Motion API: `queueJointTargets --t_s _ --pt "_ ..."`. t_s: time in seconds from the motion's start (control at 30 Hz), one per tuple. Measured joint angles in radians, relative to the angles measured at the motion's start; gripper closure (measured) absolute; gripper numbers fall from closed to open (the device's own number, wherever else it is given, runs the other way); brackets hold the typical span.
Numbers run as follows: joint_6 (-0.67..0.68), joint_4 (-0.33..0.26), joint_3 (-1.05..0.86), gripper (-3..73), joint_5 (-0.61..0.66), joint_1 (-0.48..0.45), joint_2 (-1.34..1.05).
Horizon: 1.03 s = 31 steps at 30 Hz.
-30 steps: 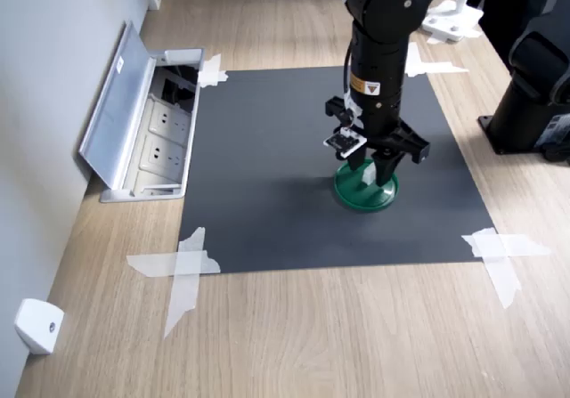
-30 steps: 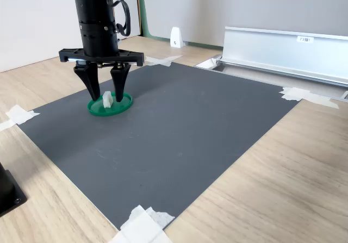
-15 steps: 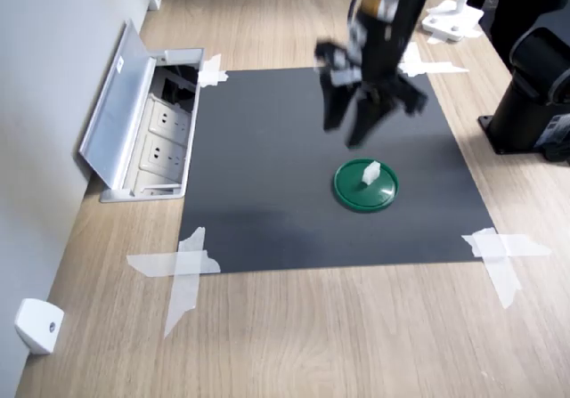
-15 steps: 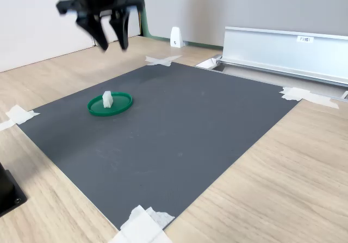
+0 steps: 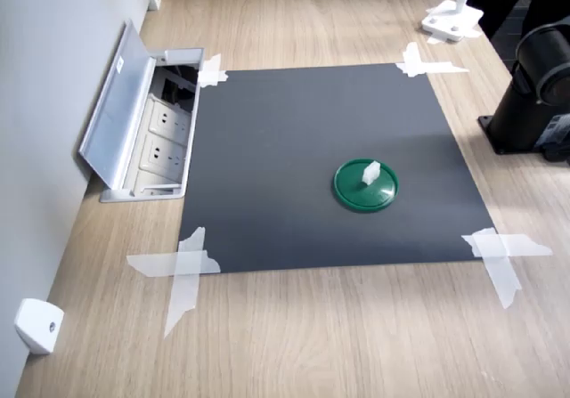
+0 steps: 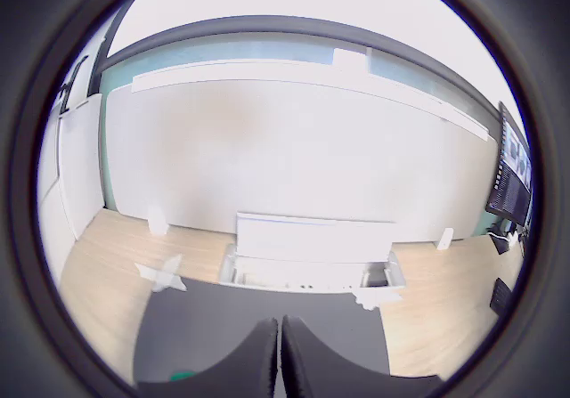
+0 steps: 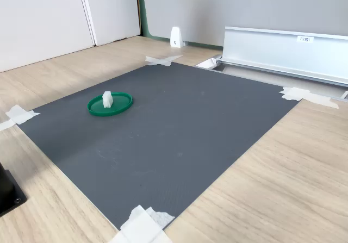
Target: Grasp a white terminal and put it on the green lid.
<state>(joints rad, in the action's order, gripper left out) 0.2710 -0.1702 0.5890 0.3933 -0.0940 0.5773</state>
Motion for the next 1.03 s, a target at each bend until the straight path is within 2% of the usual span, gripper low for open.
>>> queueJointTargets --t_s 0.33,0.53,1.03 --pt "-0.001 0.004 -0.405 70.2 -0.243 -0.002 -0.417" --pt "-0.001 0.004 -0.48 70.3 -0.246 -0.002 -0.582" --pt "-0.001 0.004 -0.488 70.3 -0.22 -0.002 -0.588"
